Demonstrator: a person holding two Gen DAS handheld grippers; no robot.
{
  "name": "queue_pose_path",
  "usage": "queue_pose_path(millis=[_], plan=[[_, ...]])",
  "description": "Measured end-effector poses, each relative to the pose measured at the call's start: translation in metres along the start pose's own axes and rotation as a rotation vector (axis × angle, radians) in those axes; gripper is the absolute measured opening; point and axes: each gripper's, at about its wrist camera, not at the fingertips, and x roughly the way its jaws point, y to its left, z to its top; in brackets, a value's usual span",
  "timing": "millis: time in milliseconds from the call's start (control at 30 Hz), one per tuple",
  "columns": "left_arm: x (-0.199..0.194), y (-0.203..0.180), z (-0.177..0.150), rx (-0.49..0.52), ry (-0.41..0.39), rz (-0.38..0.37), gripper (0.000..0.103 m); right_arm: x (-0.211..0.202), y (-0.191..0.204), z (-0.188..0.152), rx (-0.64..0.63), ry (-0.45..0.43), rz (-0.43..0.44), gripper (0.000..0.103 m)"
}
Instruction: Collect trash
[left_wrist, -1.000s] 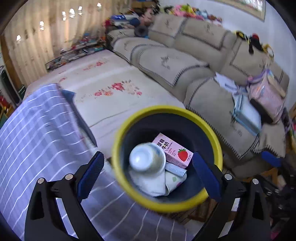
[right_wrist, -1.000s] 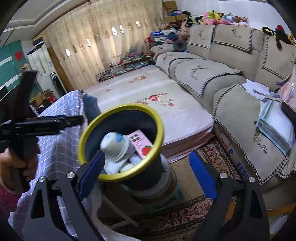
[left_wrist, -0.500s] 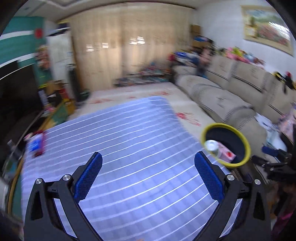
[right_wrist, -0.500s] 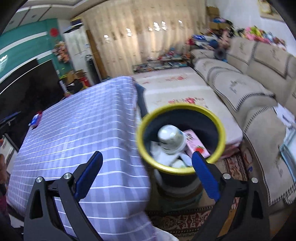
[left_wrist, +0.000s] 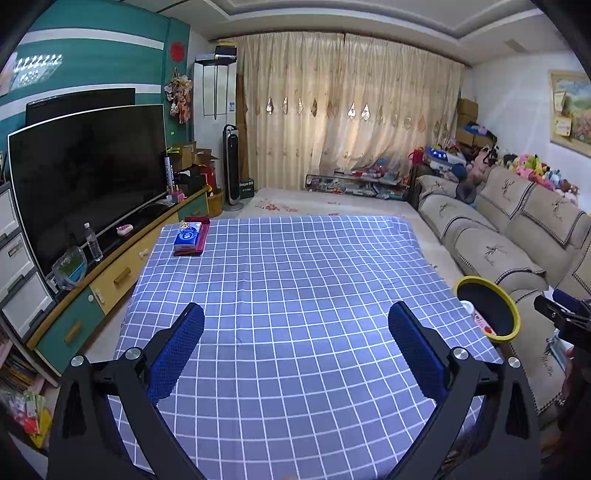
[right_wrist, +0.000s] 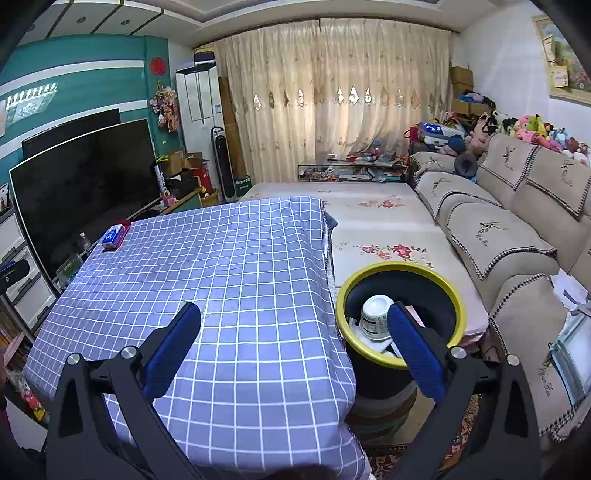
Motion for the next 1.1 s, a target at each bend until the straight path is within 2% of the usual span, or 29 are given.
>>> queue_pose_path(millis=[333, 567, 1100], plan=[[-0.035, 0.009, -0.023, -0.045, -0.020, -0.014, 0.098, -0.032, 0.010, -0.012, -0.010, -0.039, -0.012, 0.096], [-0.053, 0.010, -0.026, -0.055, -0.053, -0.004, 0.098, -0.041, 0.019, -0.011, -0.023, -0.065, -0.004, 0.096], [-0.044, 0.007, -0.020, -0.059, -0.034, -0.013, 0.098, -0.034, 0.023, -0.010, -0.026, -0.060, 0.006, 0.096]])
